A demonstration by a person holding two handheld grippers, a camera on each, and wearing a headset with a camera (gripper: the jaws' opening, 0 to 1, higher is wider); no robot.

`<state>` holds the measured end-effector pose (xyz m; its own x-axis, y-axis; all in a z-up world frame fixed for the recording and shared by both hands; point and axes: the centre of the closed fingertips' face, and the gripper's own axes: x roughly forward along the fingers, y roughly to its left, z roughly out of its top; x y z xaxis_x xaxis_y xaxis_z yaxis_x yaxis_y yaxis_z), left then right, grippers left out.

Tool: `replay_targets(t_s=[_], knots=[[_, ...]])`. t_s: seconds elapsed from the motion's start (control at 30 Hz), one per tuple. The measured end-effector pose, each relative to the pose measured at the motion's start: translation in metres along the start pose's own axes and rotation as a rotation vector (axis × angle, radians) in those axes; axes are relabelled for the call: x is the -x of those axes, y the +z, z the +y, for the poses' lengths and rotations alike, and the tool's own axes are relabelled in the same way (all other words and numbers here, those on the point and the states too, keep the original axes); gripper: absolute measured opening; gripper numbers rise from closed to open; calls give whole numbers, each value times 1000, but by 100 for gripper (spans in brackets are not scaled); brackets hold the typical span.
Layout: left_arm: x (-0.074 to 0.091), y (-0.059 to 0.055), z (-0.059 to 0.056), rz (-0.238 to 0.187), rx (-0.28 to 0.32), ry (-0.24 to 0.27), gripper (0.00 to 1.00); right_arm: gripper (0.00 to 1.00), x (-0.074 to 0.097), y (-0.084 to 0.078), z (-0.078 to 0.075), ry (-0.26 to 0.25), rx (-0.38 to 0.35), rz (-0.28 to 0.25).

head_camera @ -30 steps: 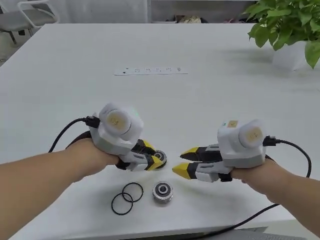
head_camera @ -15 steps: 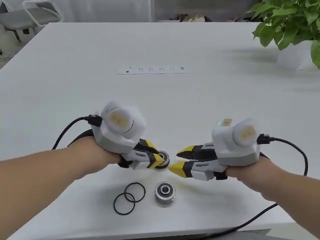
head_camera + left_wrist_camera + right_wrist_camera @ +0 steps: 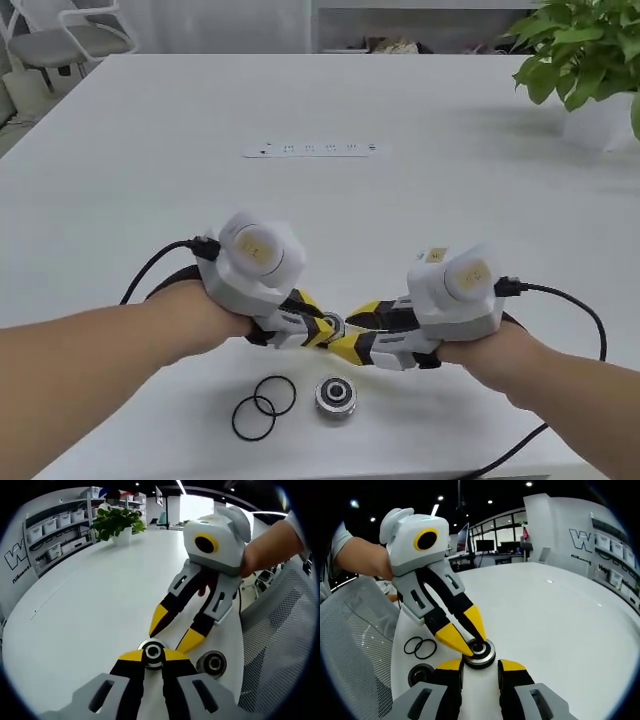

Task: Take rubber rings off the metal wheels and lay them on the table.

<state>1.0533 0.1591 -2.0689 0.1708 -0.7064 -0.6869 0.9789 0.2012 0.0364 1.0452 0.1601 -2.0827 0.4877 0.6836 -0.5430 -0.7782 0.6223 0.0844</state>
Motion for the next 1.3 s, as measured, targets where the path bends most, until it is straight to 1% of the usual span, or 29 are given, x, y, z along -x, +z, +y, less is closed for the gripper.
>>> replay_targets(t_s=[0.2,0.27,0.6,0.7,0.9,1.03,1.1,1.3], knots=[[0,0,0,7,-3,-3,8,26,-4,2,1,-4,-16,-4],[0,0,-1,8,-3,-2,8,24,-5,2,1,1,-17,-1],[0,0,-1,7,2,-1,8,20,0,-1,2,-2,-31,-9],[0,0,-1,7,2,-1,8,18,2,-3,1,-4,-35,-7],[0,0,0,8,4,1,8,8,5,-6,0,-13,-33,3],[0,0,-1,9,4,3,8,7,4,-6,0,-17,-33,5],[0,0,0,10,3,5,8,4,5,-7,0,-22,-36,9],[0,-1,0,10,4,9,8,1,5,-7,-1,-36,-51,12]])
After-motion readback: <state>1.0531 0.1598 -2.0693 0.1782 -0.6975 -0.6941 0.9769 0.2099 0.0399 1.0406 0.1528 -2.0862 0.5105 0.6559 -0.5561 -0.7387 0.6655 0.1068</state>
